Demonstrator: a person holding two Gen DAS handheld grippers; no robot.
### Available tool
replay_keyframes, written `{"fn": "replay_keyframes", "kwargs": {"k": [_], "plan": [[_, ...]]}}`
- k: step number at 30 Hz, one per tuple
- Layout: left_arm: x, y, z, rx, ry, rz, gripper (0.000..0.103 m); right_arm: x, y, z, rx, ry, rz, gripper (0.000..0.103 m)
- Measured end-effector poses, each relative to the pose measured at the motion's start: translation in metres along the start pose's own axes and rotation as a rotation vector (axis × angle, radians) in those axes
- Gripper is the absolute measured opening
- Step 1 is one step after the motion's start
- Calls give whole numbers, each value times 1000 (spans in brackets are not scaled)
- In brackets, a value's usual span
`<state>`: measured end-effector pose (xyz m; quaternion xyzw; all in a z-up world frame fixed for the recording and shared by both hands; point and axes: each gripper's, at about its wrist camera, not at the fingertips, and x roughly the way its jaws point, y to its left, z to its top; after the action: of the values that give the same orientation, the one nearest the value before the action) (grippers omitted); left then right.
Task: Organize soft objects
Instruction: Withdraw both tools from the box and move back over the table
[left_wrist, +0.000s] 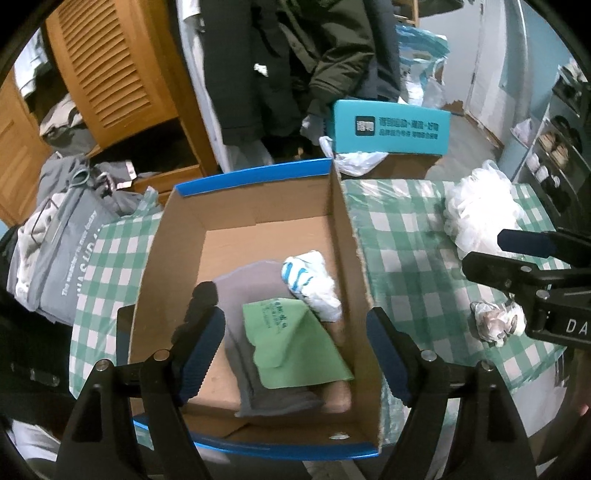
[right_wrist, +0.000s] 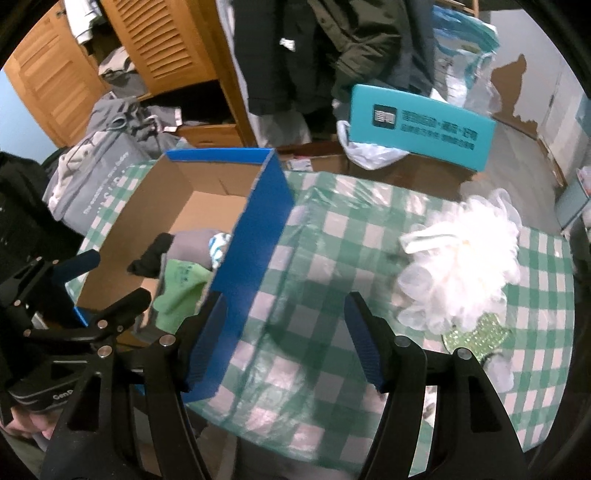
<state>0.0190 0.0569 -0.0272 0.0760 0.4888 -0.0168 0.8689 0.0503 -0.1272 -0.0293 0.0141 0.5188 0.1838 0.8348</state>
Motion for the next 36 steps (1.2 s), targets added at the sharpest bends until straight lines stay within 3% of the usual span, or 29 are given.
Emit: {"fn": "replay_keyframes", "kwargs": {"k": [27, 36], "plan": [[-1, -79, 10, 121, 10, -78, 80, -32, -87, -36, 101, -22, -97, 65], [7, -109, 13, 148, 42, -137, 81, -37, -119, -49, 162, -7, -115, 65]]}}
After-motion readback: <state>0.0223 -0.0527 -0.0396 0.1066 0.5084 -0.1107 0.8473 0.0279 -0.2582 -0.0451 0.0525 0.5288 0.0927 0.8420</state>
